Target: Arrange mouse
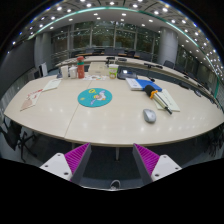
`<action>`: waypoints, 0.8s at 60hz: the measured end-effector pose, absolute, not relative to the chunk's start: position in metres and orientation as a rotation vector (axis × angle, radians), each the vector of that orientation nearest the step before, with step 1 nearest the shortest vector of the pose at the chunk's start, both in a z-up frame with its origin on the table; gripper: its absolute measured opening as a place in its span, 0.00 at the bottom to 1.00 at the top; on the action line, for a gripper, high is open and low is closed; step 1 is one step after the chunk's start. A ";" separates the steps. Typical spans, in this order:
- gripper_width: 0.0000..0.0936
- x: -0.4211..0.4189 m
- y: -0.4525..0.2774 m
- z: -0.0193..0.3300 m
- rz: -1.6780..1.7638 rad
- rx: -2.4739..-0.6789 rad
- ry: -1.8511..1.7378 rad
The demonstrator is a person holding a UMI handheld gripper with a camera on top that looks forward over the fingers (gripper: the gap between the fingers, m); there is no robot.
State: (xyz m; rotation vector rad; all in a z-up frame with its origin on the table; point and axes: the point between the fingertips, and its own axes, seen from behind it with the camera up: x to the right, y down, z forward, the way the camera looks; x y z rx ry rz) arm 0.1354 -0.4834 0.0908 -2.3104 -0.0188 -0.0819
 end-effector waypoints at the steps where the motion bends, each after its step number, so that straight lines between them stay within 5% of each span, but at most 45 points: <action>1: 0.91 0.146 -0.480 0.085 -0.092 -2.311 -0.008; 18: 0.91 0.299 -0.359 0.042 -0.183 -2.232 0.072; 32: 0.86 0.339 -0.271 0.007 -0.149 -2.234 0.059; 39: 0.72 0.341 -0.253 -0.012 -0.118 -2.254 0.039; 44: 0.53 0.341 -0.244 -0.011 -0.096 -2.234 0.031; 48: 0.51 0.340 -0.244 -0.011 -0.096 -2.227 0.011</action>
